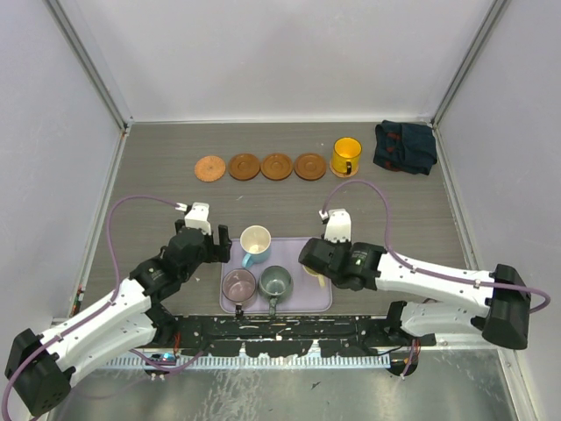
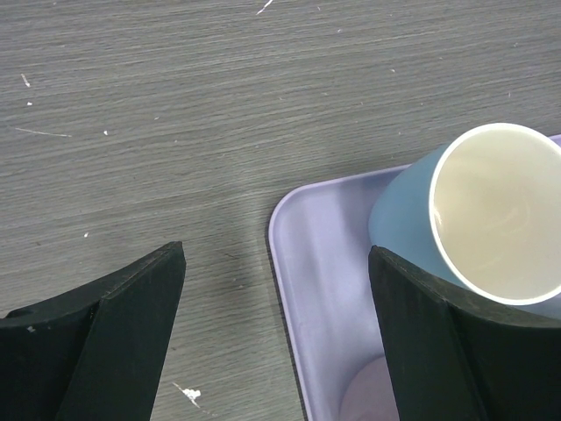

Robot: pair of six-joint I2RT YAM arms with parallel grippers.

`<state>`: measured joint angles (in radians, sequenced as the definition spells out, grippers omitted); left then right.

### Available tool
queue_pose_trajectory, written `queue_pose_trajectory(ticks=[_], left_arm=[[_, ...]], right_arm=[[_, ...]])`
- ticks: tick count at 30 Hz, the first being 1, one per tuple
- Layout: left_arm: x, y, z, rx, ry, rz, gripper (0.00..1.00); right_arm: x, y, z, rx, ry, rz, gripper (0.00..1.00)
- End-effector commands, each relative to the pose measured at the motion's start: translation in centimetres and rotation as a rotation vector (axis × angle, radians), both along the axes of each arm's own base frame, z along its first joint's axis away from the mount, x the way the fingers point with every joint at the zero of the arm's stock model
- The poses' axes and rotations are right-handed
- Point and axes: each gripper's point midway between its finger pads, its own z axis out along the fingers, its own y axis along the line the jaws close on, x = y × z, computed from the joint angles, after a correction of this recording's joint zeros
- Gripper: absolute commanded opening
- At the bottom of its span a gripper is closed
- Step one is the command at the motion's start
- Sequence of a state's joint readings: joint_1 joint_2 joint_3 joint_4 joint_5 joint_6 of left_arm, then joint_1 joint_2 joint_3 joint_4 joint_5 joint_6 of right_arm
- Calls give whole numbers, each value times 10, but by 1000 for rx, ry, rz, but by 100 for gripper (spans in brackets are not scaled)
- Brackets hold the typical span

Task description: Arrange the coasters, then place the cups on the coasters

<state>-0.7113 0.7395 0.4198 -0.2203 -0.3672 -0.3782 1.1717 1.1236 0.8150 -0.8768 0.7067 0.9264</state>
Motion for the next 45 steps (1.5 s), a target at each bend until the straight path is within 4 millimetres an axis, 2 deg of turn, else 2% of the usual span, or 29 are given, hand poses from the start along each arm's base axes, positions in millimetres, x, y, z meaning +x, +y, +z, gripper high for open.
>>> queue_pose_trajectory(ticks=[1,14,16,21,23,25,29,33,38,45], left_arm=[[8,-4,13,-35,-52,5,87],[8,-3,7,-41,-57,11,87],[8,-4,7,-39,-59,8,87],[8,-4,8,-31,-59,5,87],[8,-3,8,-31,-58,4,87],[8,-3,8,-34,-59,4,87],[7,-4,11,-41,-64,1,87],[7,-4,12,-40,-64,0,87],[6,-3,12,-43,-63,1,87],[7,-3,12,-42,-60,4,87]], right_arm=[[27,26,31,111,-52,69,10],[61,41,18,110,63,138,15],[66,44,16,103,71,145,21],[70,46,11,81,72,143,45],[71,44,15,88,59,136,55],[71,43,22,103,38,132,58],[68,38,34,140,2,134,60],[58,40,36,193,-2,177,61],[42,44,27,244,24,239,61],[20,48,9,193,57,279,59]])
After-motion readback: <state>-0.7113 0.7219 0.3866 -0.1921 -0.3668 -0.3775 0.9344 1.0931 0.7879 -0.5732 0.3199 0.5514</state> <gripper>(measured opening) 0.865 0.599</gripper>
